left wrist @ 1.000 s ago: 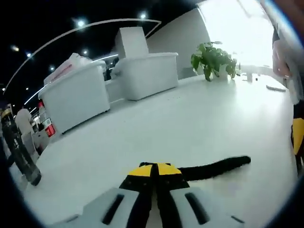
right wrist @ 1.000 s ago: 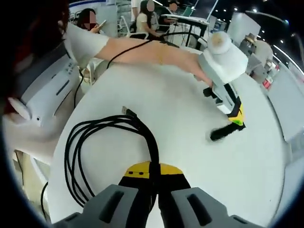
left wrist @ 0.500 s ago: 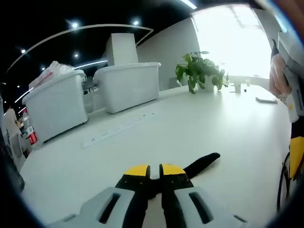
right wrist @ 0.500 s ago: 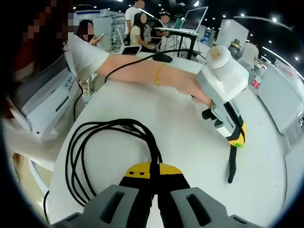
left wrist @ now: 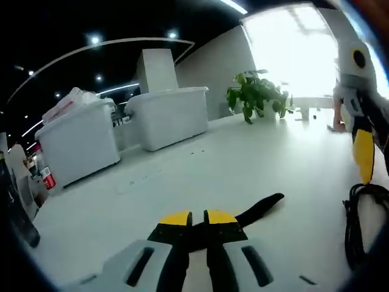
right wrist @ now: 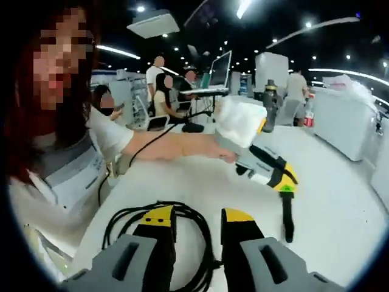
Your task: Coil the Type-C to USB data cable on the desktop and secure it with Velcro straps.
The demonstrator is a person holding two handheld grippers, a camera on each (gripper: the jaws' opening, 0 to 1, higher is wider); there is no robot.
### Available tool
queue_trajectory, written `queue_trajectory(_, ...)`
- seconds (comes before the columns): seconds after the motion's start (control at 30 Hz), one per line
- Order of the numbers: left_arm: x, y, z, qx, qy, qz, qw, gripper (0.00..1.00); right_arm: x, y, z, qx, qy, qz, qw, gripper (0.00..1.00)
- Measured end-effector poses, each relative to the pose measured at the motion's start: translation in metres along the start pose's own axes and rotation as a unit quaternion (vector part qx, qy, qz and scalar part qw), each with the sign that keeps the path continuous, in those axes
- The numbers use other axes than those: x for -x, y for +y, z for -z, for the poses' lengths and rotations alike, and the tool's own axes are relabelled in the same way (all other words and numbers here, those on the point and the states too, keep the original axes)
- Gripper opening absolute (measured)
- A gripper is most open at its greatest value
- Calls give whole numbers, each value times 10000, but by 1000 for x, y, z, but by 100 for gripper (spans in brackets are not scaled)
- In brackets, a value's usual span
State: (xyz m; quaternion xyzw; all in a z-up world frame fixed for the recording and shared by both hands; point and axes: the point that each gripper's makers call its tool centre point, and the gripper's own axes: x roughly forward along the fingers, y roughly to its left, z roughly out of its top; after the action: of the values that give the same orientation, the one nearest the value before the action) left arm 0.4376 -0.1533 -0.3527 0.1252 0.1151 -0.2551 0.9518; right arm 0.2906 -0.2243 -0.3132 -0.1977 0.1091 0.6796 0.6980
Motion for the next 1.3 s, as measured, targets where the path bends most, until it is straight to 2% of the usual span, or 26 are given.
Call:
queue_trajectory(0.03, 0, 3, 1, 40, 4, -41, 10000, 10, 0, -18, 2, -104, -59, 320, 9994, 26)
queue_trajectory(0.07, 0, 6, 4, 165, 27, -70, 9998, 10, 1, -51, 12, -212, 121, 955, 9951, 26)
queue_trajectory(0.1, -1, 6, 6, 217, 48, -56, 9997, 10, -1, -64, 21, -265, 242, 1091, 9934, 24)
queue_trajectory(0.13, -2, 5, 9, 274, 66, -41, 9996, 10, -3, -72, 35, -412, 491, 1186, 9909, 23)
queue_trajectory(0.23, -9, 5, 15, 198, 229, -7, 9995, 10, -12, -77, 54, -716, 649, 1069, 9896, 23)
queue_trajectory(0.3, -10, 3, 20, 100, 298, -4, 9995, 10, -14, -80, 52, -1072, 430, 1020, 9881, 25)
queue_trajectory(0.33, -11, 2, 21, 75, 312, 2, 9995, 10, -12, -90, 47, -1149, 210, 1136, 9866, 25)
queue_trajectory(0.43, -11, 1, 21, 125, 285, 16, 9995, 10, -13, -109, 52, -1537, 139, 1377, 9784, 24)
queue_trajectory(0.5, -12, -1, 21, 155, 262, 26, 9995, 9, -17, -117, 57, -1448, 214, 1507, 9777, 20)
queue_trajectory(0.57, -12, -2, 21, 146, 244, 34, 9996, 9, -20, -127, 51, -1196, 42, 1655, 9789, 9)
queue_trajectory(0.63, -12, -2, 21, 147, 235, 39, 9996, 9, -18, -138, 50, -1195, -29, 1912, 9742, 1)
queue_trajectory(0.67, -12, -2, 21, 184, 228, 50, 9996, 9, -18, -143, 53, -1177, 42, 2015, 9724, 1)
queue_trajectory(0.83, -10, -2, 22, 233, 208, 77, 9995, 9, -24, -129, 73, -936, 497, 1792, 9781, 1)
queue_trajectory(0.97, -12, -3, 22, 233, 185, 55, 9995, 9, -25, -122, 80, -973, 627, 1698, 9787, 1)
queue_trajectory(1.1, -12, -2, 22, 285, 141, 75, 9995, 9, -28, -110, 77, -983, 642, 1553, 9809, 1)
queue_trajectory(1.3, -13, -3, 21, 310, 99, 83, 9994, 9, -38, -78, 69, -690, 719, 1135, 9885, 1)
